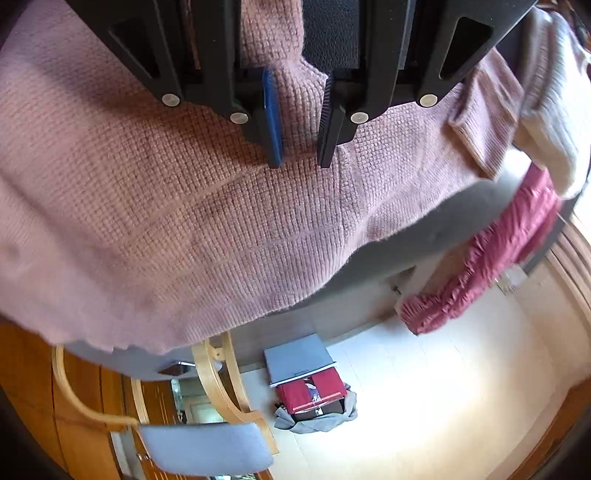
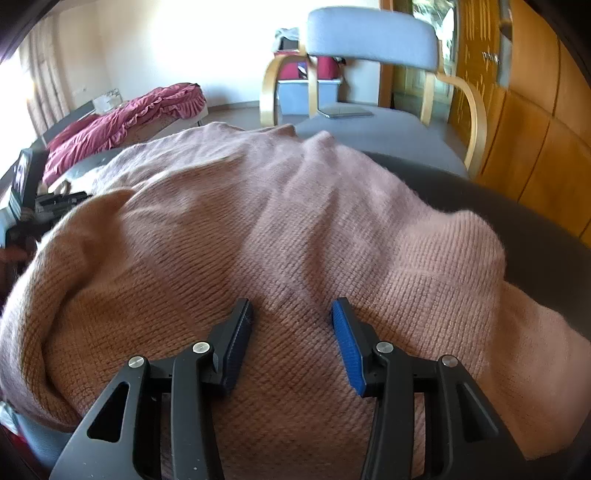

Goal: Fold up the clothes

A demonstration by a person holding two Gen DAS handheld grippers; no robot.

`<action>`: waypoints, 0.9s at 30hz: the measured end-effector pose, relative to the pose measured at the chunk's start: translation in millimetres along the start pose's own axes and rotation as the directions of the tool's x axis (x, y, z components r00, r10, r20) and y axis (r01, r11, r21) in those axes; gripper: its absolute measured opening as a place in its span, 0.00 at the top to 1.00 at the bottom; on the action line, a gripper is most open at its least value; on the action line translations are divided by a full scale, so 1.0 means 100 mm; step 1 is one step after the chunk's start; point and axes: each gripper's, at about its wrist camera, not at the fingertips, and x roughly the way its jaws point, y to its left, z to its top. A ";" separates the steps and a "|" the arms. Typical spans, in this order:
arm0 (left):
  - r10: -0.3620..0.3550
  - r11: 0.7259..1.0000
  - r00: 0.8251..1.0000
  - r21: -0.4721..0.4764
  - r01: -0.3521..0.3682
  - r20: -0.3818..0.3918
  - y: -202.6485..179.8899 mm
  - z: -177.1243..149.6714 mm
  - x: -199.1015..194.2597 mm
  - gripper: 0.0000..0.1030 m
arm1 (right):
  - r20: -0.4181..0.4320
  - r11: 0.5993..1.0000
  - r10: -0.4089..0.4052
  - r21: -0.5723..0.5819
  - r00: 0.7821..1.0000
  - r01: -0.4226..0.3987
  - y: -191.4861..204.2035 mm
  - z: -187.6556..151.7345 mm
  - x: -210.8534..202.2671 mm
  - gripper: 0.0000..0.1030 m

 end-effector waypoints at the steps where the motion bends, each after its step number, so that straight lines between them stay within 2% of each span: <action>1: 0.022 0.999 1.000 0.024 -0.022 0.006 -0.03 0.00 0.00 0.82 | 0.000 1.000 -0.027 -0.016 1.000 0.027 -0.01 0.02 0.03 0.52; 5: 0.072 0.995 0.997 0.071 -0.074 0.027 -0.14 -0.01 0.00 0.82 | 0.002 0.997 -0.075 0.020 0.997 0.075 -0.16 0.15 0.18 0.49; 10: 0.139 0.983 0.989 0.113 -0.143 0.049 -0.20 -0.04 -0.02 0.82 | 0.023 0.995 -0.076 0.060 0.997 0.074 -0.21 0.18 0.18 0.44; 11: 0.129 0.985 0.991 0.105 -0.133 0.046 -0.18 -0.06 -0.05 0.82 | 0.031 0.995 -0.080 0.059 0.996 0.078 -0.20 0.16 0.17 0.43; 12: 0.092 0.993 0.995 0.072 -0.094 0.034 -0.13 -0.08 -0.13 0.82 | 0.040 0.995 -0.087 0.057 0.995 0.085 -0.20 0.15 0.15 0.43; 14: -0.019 0.999 1.000 -0.037 0.019 -0.007 0.06 -0.13 -0.26 0.82 | 0.059 0.994 -0.103 0.053 0.993 0.100 -0.18 0.14 0.12 0.39; 15: -0.093 0.989 0.995 -0.115 0.089 -0.030 0.18 -0.19 -0.34 0.82 | 0.067 0.992 -0.114 0.053 0.991 0.111 -0.17 0.12 0.10 0.38; 16: -0.156 0.973 0.987 -0.178 0.146 -0.043 0.29 -0.27 -0.40 0.82 | 0.075 0.991 -0.126 0.054 0.989 0.122 -0.16 0.10 0.07 0.38; 18: -0.288 0.927 0.956 -0.265 0.264 -0.056 0.45 -0.47 -0.58 0.82 | 0.088 0.989 -0.143 0.055 0.986 0.138 -0.16 0.09 0.04 0.38; 21: -0.420 0.880 0.902 -0.288 0.378 -0.099 0.49 -0.82 -0.79 0.82 | 0.098 0.988 -0.146 0.055 0.984 0.141 -0.16 0.10 0.03 0.38; 23: -0.467 0.861 0.876 -0.288 0.419 -0.119 0.46 -1.01 -0.91 0.82 | 0.095 0.989 -0.145 0.056 0.985 0.140 -0.18 0.11 0.04 0.38; 26: -0.495 0.846 0.860 -0.295 0.445 -0.122 0.45 -1.24 -1.09 0.81 | 0.106 0.988 -0.153 0.052 0.983 0.149 -0.17 0.11 0.02 0.38; 27: -0.521 0.824 0.846 -0.327 0.463 -0.115 0.48 -1.28 -1.10 0.81 | 0.121 0.986 -0.162 0.049 0.979 0.157 -0.16 0.11 -0.01 0.38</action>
